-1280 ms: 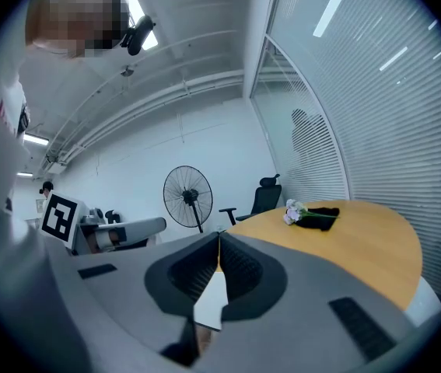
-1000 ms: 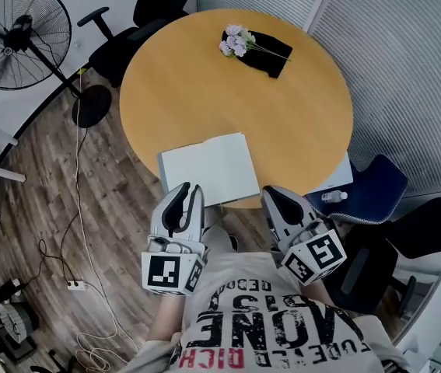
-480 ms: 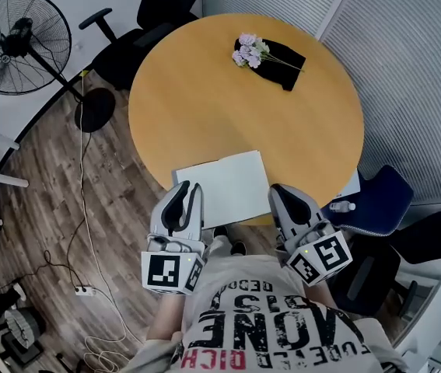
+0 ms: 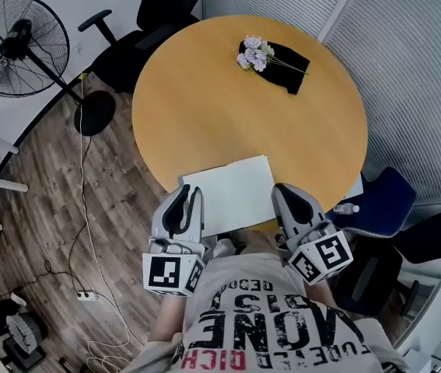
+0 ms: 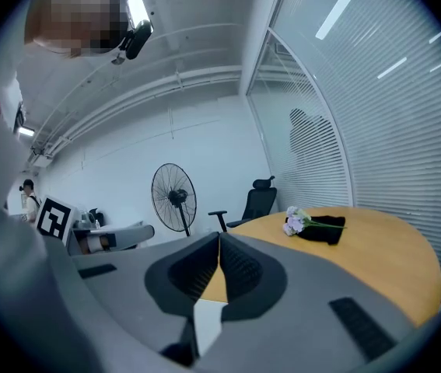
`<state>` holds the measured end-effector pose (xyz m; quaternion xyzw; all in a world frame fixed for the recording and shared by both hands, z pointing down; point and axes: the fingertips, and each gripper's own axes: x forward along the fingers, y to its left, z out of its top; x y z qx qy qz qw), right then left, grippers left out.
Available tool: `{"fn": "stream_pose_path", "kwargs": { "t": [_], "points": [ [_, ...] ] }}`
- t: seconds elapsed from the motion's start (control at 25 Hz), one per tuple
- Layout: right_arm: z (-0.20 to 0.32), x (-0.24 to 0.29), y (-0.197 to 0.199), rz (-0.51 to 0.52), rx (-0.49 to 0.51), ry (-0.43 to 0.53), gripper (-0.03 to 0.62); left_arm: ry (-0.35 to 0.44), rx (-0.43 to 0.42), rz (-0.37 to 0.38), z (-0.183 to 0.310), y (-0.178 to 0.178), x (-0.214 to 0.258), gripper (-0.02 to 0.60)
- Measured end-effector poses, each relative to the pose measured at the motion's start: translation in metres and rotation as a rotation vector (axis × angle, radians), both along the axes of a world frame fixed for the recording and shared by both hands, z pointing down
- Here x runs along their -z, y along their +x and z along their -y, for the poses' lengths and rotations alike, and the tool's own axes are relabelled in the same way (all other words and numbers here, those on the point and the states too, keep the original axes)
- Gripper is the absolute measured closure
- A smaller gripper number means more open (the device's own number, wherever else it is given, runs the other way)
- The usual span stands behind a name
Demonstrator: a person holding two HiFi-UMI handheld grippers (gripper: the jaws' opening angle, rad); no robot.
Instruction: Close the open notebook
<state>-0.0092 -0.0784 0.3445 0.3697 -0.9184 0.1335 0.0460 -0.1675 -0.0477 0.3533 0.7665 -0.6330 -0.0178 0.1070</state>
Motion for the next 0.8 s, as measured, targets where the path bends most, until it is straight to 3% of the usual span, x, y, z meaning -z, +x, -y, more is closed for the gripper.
{"fn": "stream_pose_path", "kwargs": {
  "t": [0.48, 0.8],
  "points": [
    [0.012, 0.001, -0.012, 0.009, 0.021, 0.011, 0.582, 0.013, 0.041, 0.0, 0.003, -0.021, 0.004, 0.506],
    [0.023, 0.009, -0.02, 0.029, 0.088, 0.034, 0.582, 0.042, 0.089, 0.012, 0.004, -0.023, 0.016, 0.508]
  ]
}}
